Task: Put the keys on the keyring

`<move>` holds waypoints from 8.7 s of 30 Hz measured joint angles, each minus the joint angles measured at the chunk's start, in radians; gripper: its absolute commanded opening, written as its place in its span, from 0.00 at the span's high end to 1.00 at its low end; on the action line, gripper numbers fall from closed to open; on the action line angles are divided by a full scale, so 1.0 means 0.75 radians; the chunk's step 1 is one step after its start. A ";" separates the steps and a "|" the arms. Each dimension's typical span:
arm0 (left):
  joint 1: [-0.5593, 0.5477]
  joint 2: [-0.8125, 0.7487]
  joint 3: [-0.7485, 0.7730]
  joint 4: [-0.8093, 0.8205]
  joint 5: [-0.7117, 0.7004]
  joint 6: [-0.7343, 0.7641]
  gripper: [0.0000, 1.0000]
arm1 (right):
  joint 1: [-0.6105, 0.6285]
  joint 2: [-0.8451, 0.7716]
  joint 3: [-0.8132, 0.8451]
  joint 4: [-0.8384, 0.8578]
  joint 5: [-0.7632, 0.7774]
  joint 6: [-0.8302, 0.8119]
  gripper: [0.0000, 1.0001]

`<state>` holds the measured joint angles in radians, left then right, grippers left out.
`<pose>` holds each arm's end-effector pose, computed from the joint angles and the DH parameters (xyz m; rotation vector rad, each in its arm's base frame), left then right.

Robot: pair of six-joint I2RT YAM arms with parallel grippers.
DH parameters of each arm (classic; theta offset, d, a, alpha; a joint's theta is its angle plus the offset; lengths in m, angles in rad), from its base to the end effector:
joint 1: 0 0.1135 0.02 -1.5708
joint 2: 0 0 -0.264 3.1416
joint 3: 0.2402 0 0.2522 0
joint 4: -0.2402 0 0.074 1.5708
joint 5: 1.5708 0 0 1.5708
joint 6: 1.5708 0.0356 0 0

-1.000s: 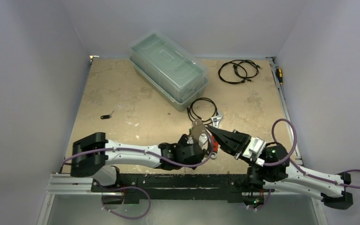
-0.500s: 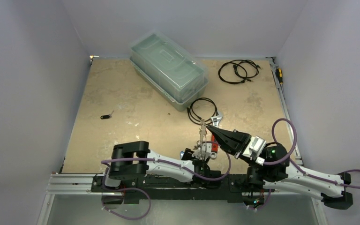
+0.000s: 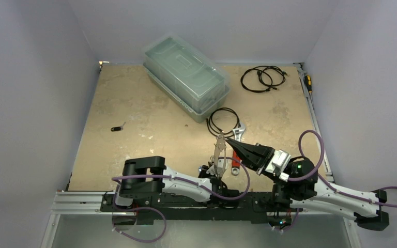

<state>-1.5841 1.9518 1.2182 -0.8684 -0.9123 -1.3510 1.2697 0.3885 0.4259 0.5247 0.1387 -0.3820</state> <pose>0.0237 -0.3376 0.1434 0.2767 2.2158 0.1476 0.0375 0.1042 0.3408 -0.6712 0.7958 0.7388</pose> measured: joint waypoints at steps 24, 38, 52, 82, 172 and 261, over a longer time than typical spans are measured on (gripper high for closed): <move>0.009 -0.010 -0.067 0.141 -0.017 0.015 0.86 | 0.002 0.005 0.000 -0.005 -0.016 0.010 1.00; 0.008 -0.045 -0.134 0.256 -0.043 0.087 1.00 | 0.002 0.004 0.000 -0.005 -0.034 0.011 1.00; 0.006 -0.539 -0.466 0.649 0.254 0.641 1.00 | 0.002 -0.027 -0.001 0.103 -0.032 0.009 1.00; -0.013 -0.833 -0.597 0.574 0.548 0.981 1.00 | 0.004 -0.028 -0.013 0.153 0.191 -0.021 1.00; -0.044 -1.505 -0.061 0.318 0.451 1.764 1.00 | -0.034 0.146 -0.053 0.095 -0.459 0.238 1.00; -0.044 -1.517 -0.263 0.928 0.673 1.968 1.00 | -0.386 0.695 -0.144 1.284 -0.779 1.360 1.00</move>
<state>-1.6173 0.8143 1.0206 -0.1722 -0.4076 0.1253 0.9802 0.9100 0.3176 1.4876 -0.4458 0.6376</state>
